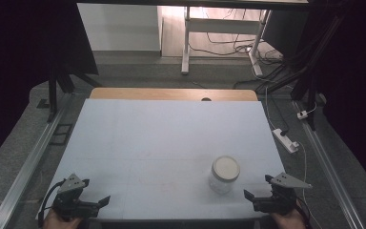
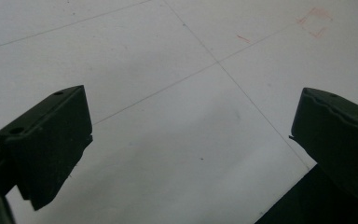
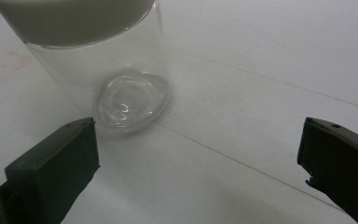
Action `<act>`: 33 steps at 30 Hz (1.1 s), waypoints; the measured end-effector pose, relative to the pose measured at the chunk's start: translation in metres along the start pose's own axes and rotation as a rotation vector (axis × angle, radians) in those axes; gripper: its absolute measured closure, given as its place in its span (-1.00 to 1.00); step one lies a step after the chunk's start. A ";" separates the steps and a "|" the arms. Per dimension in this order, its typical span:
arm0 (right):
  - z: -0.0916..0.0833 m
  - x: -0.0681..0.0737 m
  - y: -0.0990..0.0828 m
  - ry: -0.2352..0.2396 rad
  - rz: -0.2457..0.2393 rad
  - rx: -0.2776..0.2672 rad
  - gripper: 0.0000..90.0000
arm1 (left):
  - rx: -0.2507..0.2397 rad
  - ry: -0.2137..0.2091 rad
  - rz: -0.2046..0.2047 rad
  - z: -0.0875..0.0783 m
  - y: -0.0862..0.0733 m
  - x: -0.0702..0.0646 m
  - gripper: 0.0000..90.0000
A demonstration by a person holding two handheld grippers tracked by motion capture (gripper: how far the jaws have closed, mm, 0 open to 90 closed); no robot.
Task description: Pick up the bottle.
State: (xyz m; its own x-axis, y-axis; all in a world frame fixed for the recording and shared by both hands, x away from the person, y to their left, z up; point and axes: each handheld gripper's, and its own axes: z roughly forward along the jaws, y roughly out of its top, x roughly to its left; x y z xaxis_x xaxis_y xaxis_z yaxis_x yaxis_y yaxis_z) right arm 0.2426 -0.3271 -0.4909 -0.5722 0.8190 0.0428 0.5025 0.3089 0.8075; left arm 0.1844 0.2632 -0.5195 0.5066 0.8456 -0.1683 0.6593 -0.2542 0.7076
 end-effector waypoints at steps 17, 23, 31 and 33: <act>0.000 -0.002 0.000 0.009 0.026 0.003 -1.00 | 0.010 -0.027 0.022 0.001 0.000 -0.001 -1.00; 0.000 -0.002 0.001 0.012 0.022 0.005 -1.00 | 0.012 -0.022 0.031 0.001 0.000 -0.002 -1.00; 0.001 0.000 0.002 0.035 0.015 0.010 -1.00 | 0.005 -0.028 0.024 0.001 0.000 -0.001 -1.00; 0.002 0.002 0.003 0.050 -0.003 0.014 -1.00 | 0.006 -0.032 0.020 0.001 0.000 0.000 -1.00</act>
State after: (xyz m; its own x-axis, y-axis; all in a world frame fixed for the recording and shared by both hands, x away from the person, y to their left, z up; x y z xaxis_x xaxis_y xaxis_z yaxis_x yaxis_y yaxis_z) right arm 0.2441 -0.3236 -0.4896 -0.6049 0.7932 0.0703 0.5100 0.3181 0.7992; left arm 0.1846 0.2626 -0.5200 0.5373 0.8250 -0.1755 0.6518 -0.2741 0.7071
